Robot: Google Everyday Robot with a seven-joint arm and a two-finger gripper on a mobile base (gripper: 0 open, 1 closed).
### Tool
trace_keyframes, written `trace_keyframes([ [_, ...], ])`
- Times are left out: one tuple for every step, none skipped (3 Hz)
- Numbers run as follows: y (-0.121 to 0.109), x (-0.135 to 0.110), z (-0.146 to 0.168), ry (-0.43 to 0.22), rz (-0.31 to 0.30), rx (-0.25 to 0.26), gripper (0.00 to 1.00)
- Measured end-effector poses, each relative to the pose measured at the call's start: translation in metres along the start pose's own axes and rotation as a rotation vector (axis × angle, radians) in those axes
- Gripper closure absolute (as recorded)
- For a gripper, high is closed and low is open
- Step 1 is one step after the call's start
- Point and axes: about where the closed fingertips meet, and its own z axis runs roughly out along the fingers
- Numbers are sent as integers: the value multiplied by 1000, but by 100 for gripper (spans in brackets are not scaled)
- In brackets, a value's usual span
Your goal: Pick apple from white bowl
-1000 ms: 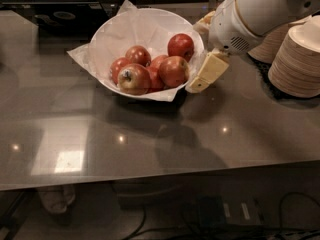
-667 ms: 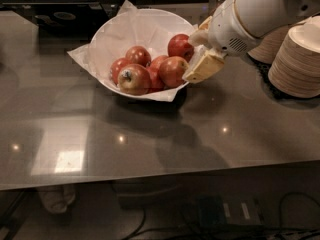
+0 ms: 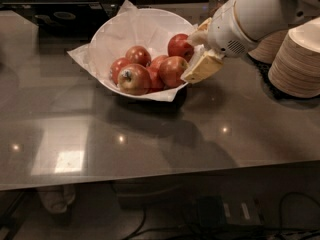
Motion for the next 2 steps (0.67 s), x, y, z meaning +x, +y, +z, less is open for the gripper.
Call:
trace_keyframes([
  [-3, -1, 8, -30, -2, -6, 35],
  [-8, -4, 14, -54, -8, -8, 37],
])
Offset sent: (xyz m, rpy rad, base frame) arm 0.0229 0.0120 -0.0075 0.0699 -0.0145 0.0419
